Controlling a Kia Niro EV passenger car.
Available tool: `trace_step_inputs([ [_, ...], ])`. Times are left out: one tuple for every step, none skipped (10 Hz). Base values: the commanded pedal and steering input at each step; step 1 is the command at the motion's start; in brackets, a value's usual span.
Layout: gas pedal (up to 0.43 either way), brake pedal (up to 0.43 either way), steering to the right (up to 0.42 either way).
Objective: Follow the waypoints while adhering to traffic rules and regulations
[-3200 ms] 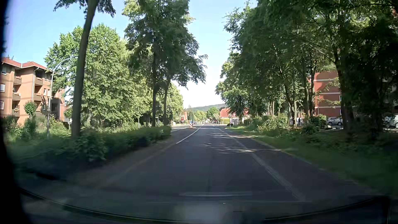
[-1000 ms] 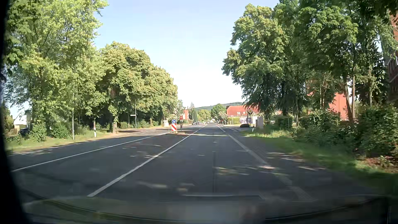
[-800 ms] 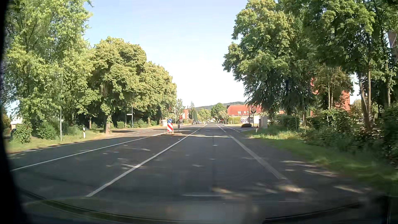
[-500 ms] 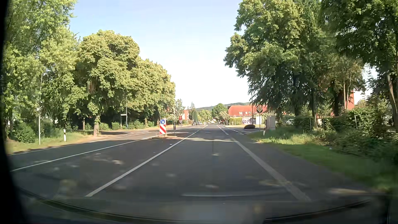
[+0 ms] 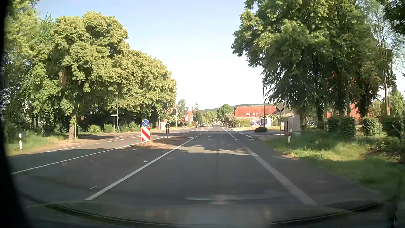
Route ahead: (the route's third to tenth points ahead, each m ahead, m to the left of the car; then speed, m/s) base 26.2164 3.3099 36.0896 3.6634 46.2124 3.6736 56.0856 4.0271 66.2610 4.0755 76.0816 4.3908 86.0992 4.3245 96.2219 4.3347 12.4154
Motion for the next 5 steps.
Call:
trace_step_inputs([
  [0.138,0.006,-0.004],
  [0.138,0.006,-0.004],
  [0.138,0.006,-0.004],
  [0.138,0.006,-0.004],
  [0.138,0.006,-0.004],
])
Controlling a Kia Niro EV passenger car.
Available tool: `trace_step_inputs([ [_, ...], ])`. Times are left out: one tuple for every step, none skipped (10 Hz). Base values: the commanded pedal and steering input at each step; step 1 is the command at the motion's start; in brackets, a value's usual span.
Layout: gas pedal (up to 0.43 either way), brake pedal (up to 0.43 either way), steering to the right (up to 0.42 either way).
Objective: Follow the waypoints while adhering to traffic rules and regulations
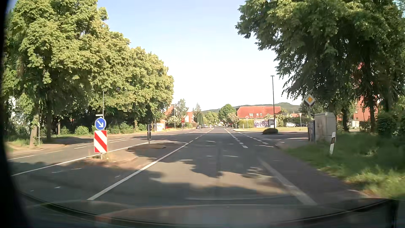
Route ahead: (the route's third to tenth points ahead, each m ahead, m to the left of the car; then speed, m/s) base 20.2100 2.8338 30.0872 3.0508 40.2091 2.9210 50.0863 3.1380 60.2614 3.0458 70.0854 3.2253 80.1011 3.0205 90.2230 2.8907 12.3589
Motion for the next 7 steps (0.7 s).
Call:
trace_step_inputs([
  [0.138,0.006,-0.004],
  [0.138,0.006,-0.004],
  [0.138,0.006,-0.003],
  [0.138,0.006,-0.003],
  [0.138,0.006,-0.003],
  [0.138,0.006,-0.003],
  [0.138,0.006,-0.003],
])
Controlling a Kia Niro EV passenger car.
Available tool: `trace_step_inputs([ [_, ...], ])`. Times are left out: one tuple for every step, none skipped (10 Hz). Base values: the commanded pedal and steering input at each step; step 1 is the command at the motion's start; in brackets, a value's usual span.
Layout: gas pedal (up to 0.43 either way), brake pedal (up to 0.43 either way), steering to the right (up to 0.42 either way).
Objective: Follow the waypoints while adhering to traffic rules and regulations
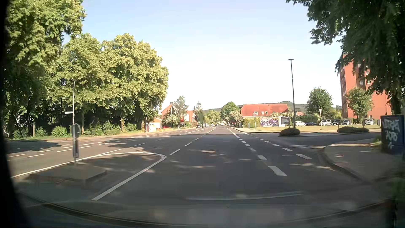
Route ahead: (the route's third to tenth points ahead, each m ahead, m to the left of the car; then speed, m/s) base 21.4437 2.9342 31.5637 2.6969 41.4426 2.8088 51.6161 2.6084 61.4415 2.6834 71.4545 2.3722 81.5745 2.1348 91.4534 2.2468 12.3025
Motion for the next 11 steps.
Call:
trace_step_inputs([
  [0.138,0.006,-0.003],
  [0.138,0.006,-0.003],
  [0.138,0.006,-0.003],
  [0.138,0.006,-0.002],
  [0.138,0.006,-0.002],
  [0.138,0.006,-0.002],
  [0.138,0.006,-0.002],
  [0.138,0.006,0.0],
  [0.138,0.006,0.001],
  [0.138,0.006,0.003],
  [0.138,0.006,0.004],
])
